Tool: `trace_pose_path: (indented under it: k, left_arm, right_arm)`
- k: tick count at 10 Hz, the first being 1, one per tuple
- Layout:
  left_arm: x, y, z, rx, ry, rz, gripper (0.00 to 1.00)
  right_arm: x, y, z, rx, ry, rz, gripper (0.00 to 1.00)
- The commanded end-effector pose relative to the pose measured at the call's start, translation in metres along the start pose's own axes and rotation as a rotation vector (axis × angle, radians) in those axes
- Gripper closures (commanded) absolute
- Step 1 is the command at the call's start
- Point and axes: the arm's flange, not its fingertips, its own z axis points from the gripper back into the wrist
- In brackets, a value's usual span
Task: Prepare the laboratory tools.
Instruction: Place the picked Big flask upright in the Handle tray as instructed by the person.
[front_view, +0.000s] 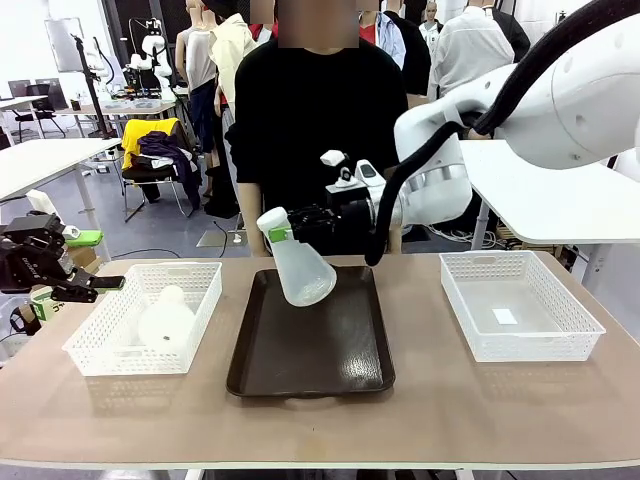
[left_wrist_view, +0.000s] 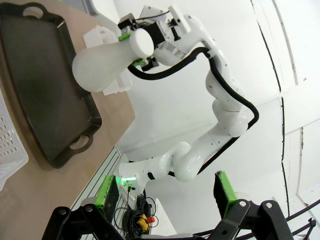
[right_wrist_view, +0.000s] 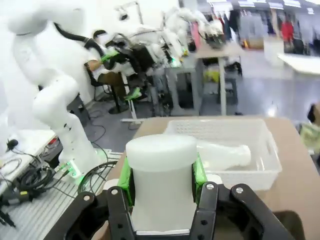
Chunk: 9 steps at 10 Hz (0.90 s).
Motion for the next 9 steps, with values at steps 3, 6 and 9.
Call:
trace_pose_path:
  k: [3,6,9]
  left_arm:
    - [-0.001,-0.002,0.001,-0.003,-0.001,-0.005,0.0]
    - [-0.001,-0.002,0.001,-0.003,-0.001,-0.005,0.0]
    - [-0.001,-0.002,0.001,-0.003,-0.001,-0.005,0.0]
  right_arm:
    - [-0.034,-0.011,0.014,0.018,-0.19,0.151,1.0]
    - [-0.052,-0.032,0.016,-0.103,-0.235,0.134,1.0]
    - [-0.068,-0.048,0.021,-0.059,-0.29,0.117,1.0]
